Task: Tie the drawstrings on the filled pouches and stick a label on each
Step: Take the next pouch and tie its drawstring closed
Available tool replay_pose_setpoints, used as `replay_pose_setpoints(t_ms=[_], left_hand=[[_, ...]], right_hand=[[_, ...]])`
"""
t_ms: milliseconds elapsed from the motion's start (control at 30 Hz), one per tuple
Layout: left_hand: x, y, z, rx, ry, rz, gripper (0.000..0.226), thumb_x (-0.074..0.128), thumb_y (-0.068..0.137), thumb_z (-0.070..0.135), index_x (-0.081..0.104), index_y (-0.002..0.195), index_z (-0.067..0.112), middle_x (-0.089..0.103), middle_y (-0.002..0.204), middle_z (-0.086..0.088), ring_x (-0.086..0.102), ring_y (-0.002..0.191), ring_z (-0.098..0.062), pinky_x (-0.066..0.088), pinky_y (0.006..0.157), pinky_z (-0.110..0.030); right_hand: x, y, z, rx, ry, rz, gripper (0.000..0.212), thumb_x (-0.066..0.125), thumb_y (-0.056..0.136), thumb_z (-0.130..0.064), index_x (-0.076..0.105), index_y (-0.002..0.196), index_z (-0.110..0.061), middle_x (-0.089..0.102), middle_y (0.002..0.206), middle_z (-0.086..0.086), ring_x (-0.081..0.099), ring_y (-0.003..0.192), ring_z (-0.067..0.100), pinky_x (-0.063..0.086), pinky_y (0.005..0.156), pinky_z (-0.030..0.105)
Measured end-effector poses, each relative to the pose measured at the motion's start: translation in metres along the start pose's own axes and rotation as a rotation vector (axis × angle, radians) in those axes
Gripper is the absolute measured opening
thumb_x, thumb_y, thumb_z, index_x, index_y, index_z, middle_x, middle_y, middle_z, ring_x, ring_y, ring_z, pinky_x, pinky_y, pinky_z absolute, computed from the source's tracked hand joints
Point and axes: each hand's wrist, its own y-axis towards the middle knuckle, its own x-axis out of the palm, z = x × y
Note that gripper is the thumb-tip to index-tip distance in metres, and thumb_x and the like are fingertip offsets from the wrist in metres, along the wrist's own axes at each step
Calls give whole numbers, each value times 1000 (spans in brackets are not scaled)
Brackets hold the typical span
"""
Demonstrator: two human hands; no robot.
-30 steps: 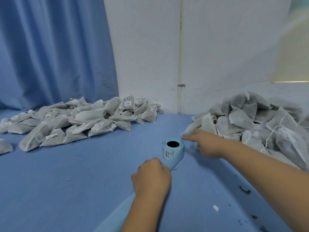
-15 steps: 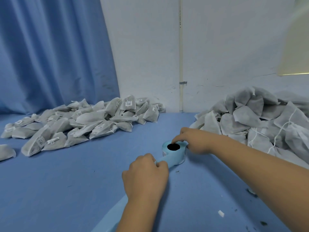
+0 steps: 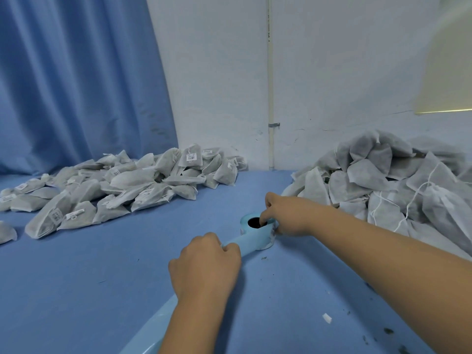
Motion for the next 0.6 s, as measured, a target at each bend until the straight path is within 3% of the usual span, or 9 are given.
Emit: replay_pose_setpoints(t_ms=[133,200,267,400,600], left_hand=[[-2,1,-1,-12,12,9,22,41,88,34,46,73,18,54,80,3,53,77,-22,46,78,-35],[-4,1,-3,-26,21,4,22,41,87,34,46,72,18,55,80,2,54,77,-22,46,79,-35],[-4,2,-5,-45,33,-18,21,40,87,33,45,71,19,57,81,2,54,77,-22,46,80,-35],[-1,3,-8,-62,67,-60,22,39,88,33,43,70,21,56,82,4,53,81,-22,41,80,-35],[0,5,-10,-77,88,-76,21,40,88,32,45,71,22,53,80,6,51,84,-22,34,76,-35]], right_hand=[[-3,-4,-3,-35,-94,9,38,54,91,-14,57,126,-31,34,110,2,51,76,26,29,54,29],[-4,-6,-6,-62,-177,42,27,53,90,-13,60,115,-23,36,111,5,49,78,27,23,50,28],[-6,-7,-6,-70,-217,67,20,53,90,-14,58,109,-18,36,113,7,44,77,25,29,52,29],[-10,-13,0,-66,-173,50,31,54,92,-19,56,123,-24,33,116,5,44,79,23,44,66,36],[-2,-19,0,-55,-92,50,36,54,92,-19,53,126,-29,33,119,2,47,77,22,48,72,39]])
